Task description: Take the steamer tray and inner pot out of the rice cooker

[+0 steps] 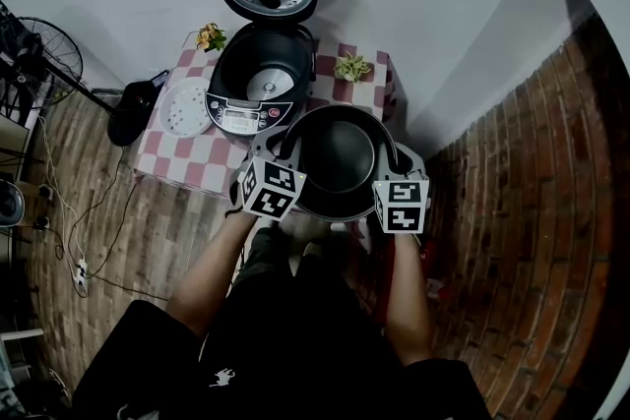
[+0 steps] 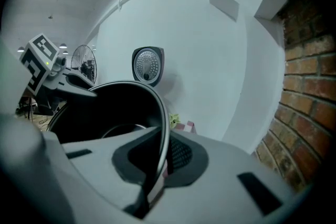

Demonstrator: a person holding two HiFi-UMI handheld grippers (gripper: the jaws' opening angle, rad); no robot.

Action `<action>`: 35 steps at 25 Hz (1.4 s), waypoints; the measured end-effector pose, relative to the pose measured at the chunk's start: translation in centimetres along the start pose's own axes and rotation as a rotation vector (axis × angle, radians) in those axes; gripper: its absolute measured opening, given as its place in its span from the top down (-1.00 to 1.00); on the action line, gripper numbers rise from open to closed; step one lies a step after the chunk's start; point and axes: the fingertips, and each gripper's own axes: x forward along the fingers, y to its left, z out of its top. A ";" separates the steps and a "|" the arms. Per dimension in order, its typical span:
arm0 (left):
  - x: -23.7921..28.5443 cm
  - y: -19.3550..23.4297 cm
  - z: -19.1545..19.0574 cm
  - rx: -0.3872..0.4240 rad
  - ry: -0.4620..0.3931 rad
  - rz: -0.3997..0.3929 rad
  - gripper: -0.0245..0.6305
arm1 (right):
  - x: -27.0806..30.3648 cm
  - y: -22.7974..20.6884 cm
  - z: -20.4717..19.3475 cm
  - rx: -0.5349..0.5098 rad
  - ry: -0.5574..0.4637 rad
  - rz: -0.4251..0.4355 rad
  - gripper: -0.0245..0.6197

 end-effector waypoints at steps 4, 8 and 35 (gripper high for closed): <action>0.7 -0.8 -1.4 -0.004 0.024 -0.009 0.73 | 0.4 0.2 -1.8 0.015 0.025 0.010 0.90; 1.5 -1.5 -2.6 -0.008 0.045 -0.009 0.73 | 1.1 0.3 -3.4 0.026 0.044 0.019 0.90; 5.4 -2.5 -6.7 0.046 0.177 -0.042 0.51 | 5.6 0.4 -8.4 0.044 0.177 0.066 0.91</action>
